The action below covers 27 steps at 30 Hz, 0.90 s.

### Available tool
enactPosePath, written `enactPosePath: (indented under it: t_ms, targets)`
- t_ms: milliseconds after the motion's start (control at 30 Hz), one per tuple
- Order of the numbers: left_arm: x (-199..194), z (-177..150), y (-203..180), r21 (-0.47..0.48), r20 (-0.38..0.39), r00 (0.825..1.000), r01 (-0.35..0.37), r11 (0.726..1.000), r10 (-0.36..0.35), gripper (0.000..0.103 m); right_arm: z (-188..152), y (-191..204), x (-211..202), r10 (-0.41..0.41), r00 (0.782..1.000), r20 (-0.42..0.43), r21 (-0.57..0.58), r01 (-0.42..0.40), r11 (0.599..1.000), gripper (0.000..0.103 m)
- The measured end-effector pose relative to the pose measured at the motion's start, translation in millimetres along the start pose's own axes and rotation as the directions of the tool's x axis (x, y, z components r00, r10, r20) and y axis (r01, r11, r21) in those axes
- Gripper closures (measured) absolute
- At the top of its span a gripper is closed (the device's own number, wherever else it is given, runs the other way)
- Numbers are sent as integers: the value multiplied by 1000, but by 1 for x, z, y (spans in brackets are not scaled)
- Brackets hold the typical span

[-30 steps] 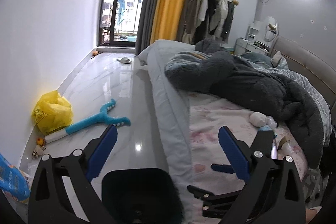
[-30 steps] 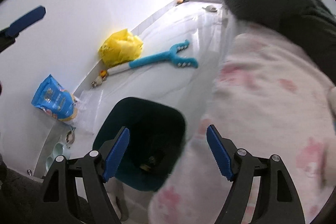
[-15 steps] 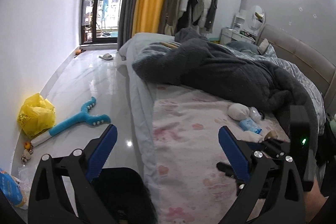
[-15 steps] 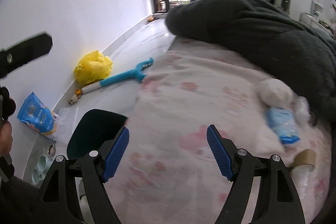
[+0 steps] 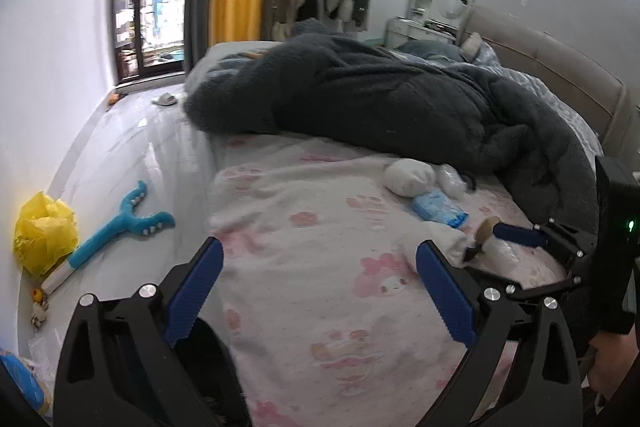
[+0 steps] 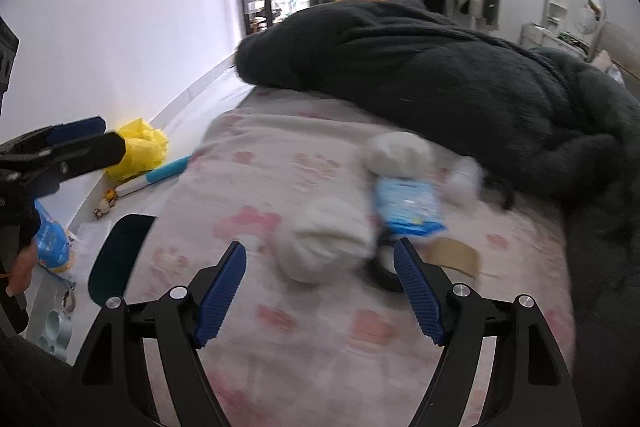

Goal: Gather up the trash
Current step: 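Grasp the plastic-wrapped bottle with tape roll using the right tool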

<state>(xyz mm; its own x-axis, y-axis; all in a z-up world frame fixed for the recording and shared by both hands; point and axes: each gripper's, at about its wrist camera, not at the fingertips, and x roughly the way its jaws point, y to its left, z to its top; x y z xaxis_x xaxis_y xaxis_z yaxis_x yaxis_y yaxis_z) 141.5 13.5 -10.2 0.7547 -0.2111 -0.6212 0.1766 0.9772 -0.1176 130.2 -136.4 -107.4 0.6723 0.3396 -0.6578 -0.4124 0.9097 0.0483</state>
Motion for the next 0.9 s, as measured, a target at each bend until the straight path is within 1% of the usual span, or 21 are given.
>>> enactPosePath:
  t_ms: [67,167,233,333,467,567,633,700,767,800,867,900]
  targets:
    - [6,-1,-8,3,-9,1000,-8,1000,8,5,-4,-11,-4,-13,1000,2,9,13,1000,26]
    - [15,-2,-17,0,-28,999,18,1000,-18,4,-11,-27,-11,-25,1000,-5,32,25,999,27]
    - [20,-3,-24,20,-40,999,19,1000,-18,5,-15,-34,-11,-34,999,-12,44,34,998,28]
    - [27,-5,-32,41,-53,999,9,999,-7,4,-25,-48,-12,-53,998,-36,61,55,997,33]
    - [32,-5,-37,9,-59,997,48,999,-48,4,-36,-57,-6,-47,996,-74,82,53,995,35]
    - [36,-3,-41,-6,-50,997,50,999,-50,4,-45,-60,4,-51,992,-113,80,60,995,36]
    - [39,-3,-46,-4,-55,997,56,998,-56,4,-48,-60,11,-46,991,-129,84,57,995,39]
    - [42,-4,-51,10,-53,997,47,999,-47,4,-50,-60,15,-52,989,-136,83,64,995,49]
    - [43,-6,-57,25,-52,997,51,998,-49,4,-50,-61,19,-52,990,-135,85,64,994,55]
    - [45,-6,-60,32,-52,997,53,998,-52,4,-50,-62,19,-50,990,-133,85,61,994,61]
    - [47,-8,-67,56,-53,997,64,996,-62,4,-48,-64,16,-47,991,-125,88,58,994,67]
    - [49,-9,-69,69,-56,996,70,995,-66,4,-48,-65,14,-47,991,-121,88,58,994,68]
